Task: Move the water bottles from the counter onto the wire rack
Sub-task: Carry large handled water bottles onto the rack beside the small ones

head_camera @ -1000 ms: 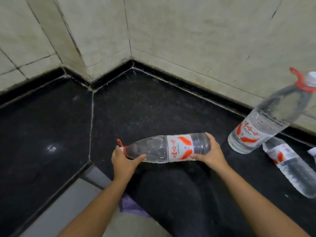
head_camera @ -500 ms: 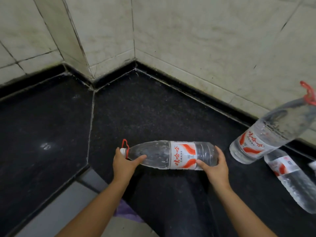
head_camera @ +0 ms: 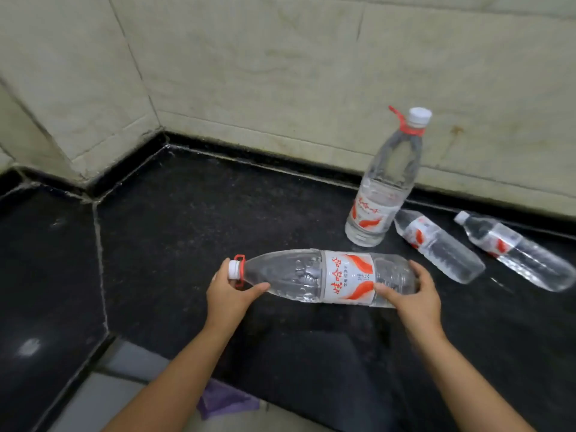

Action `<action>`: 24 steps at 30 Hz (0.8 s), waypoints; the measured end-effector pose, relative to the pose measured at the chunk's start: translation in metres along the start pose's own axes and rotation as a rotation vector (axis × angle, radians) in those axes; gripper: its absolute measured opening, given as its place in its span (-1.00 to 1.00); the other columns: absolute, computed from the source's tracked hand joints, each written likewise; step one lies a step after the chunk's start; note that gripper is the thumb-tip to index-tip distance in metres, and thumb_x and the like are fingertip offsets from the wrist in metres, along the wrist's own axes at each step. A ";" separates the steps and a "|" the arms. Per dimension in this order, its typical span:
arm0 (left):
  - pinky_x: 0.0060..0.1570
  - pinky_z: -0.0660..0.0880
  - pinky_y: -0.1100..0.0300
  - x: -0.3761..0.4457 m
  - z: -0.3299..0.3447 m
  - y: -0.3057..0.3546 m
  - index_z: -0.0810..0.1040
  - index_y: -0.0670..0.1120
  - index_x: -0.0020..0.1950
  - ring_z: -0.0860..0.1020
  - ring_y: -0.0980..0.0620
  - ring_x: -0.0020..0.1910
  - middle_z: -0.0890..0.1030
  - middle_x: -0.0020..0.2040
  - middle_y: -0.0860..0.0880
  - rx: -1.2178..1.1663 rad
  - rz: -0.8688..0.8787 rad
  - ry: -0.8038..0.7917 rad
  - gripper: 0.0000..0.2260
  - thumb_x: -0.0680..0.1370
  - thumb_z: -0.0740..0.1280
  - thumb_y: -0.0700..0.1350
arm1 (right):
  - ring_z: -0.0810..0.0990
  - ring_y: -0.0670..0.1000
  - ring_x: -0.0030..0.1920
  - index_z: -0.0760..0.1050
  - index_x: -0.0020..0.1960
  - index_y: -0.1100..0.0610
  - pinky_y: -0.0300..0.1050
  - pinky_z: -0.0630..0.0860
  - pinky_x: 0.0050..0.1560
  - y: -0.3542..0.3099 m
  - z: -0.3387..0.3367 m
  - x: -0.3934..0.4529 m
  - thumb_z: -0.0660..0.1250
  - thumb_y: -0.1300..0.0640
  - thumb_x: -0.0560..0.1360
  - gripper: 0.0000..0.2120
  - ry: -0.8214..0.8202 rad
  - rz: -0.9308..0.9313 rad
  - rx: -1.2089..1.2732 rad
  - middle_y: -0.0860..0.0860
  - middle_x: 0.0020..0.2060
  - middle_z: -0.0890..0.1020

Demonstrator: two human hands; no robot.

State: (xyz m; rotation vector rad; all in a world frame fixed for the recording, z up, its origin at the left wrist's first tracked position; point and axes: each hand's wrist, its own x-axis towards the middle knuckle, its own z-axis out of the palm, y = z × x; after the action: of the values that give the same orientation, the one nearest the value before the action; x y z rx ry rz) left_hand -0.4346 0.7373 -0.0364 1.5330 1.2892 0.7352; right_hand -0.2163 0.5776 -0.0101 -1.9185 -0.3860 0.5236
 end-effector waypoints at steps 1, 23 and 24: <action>-0.14 0.47 0.25 -0.004 0.013 0.009 0.45 -0.01 -0.21 0.55 -0.02 -0.13 0.58 -0.05 -0.17 -0.001 0.024 -0.036 -0.67 0.24 0.57 -0.19 | 0.43 -0.03 0.13 0.32 0.34 0.13 -0.10 0.39 0.20 -0.001 -0.019 -0.003 0.54 0.27 0.25 -0.28 0.046 -0.003 0.010 0.02 0.19 0.45; 0.20 0.45 0.14 -0.373 0.381 0.213 0.45 -0.19 0.24 0.54 -0.02 0.12 0.55 0.17 -0.11 -0.267 0.444 -0.707 -0.43 0.27 0.54 -0.28 | 0.48 0.09 0.18 0.34 0.32 0.18 -0.10 0.39 0.14 0.131 -0.553 -0.188 0.54 0.27 0.25 -0.31 0.913 -0.125 0.091 0.16 0.24 0.48; 0.18 0.47 0.12 -0.391 0.395 0.222 0.43 -0.26 0.23 0.55 -0.03 0.10 0.56 0.16 -0.18 -0.266 0.468 -0.737 -0.43 0.27 0.55 -0.27 | 0.48 0.10 0.20 0.34 0.32 0.19 -0.10 0.39 0.15 0.135 -0.574 -0.194 0.54 0.27 0.25 -0.31 0.945 -0.132 0.091 0.16 0.24 0.48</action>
State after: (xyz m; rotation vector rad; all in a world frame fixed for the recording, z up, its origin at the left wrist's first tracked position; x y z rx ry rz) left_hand -0.1006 0.2550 0.0823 1.6679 0.2787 0.5121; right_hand -0.0776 -0.0182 0.0973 -1.8126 0.1297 -0.4584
